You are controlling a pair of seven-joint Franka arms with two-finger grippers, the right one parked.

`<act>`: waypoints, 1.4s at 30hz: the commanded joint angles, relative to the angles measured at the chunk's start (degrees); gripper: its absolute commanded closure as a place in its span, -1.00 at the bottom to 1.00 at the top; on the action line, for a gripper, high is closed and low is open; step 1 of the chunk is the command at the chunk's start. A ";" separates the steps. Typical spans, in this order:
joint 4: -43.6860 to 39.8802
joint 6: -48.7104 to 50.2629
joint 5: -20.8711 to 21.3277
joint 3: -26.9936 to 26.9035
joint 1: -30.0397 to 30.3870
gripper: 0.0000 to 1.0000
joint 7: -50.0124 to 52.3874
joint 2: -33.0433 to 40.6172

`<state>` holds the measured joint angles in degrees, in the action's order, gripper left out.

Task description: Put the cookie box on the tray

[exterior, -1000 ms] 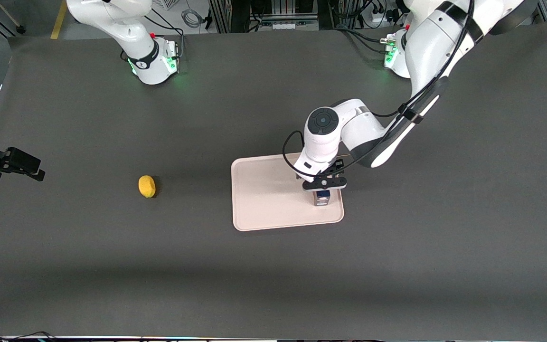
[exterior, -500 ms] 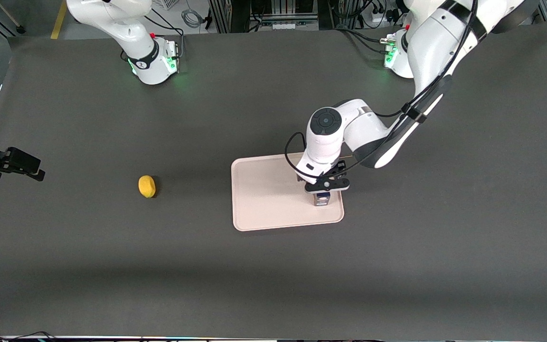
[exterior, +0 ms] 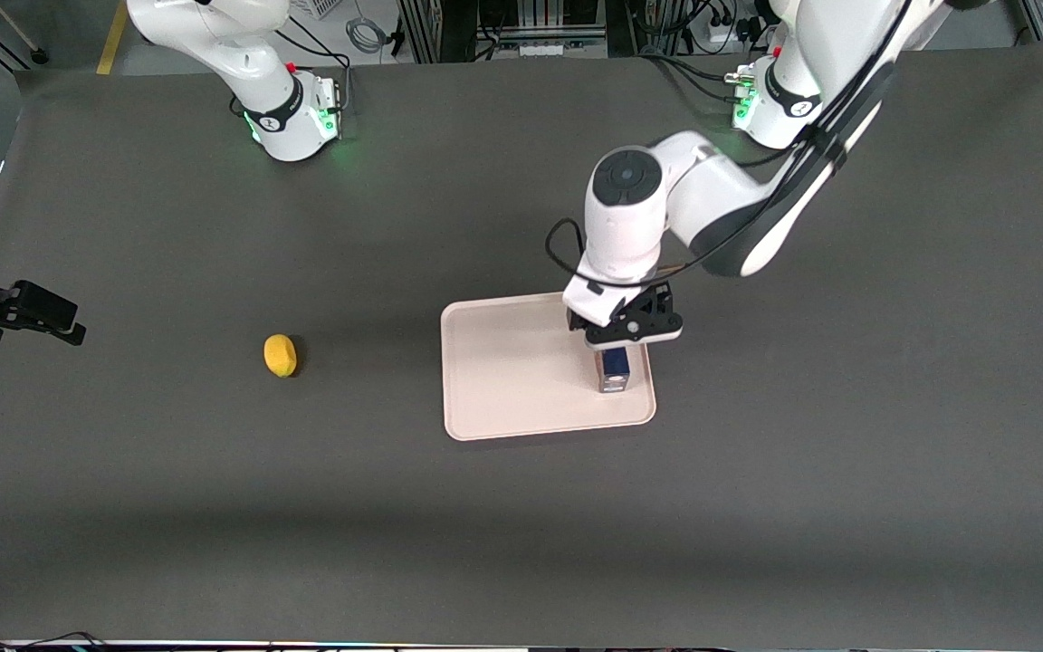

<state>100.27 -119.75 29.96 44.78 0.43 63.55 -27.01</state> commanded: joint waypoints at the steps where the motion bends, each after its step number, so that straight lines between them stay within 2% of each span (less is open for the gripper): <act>1: -0.33 6.36 -9.90 -1.97 0.80 -1.00 -11.58 10.12; 8: -2.36 14.27 -22.82 -11.37 0.80 -1.00 -31.35 20.14; 14: -2.36 20.33 -28.02 -20.42 0.80 -1.00 -45.78 26.13; 23: -2.27 25.79 -28.55 -31.06 0.71 -1.00 -58.97 30.70; 31: -2.27 25.62 -28.02 -39.24 0.71 -1.00 -68.11 30.88; 42: -1.92 26.06 -27.85 -43.38 0.62 -1.00 -72.96 31.93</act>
<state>97.02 -94.14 2.48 2.42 1.85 -7.85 2.71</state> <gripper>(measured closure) 0.000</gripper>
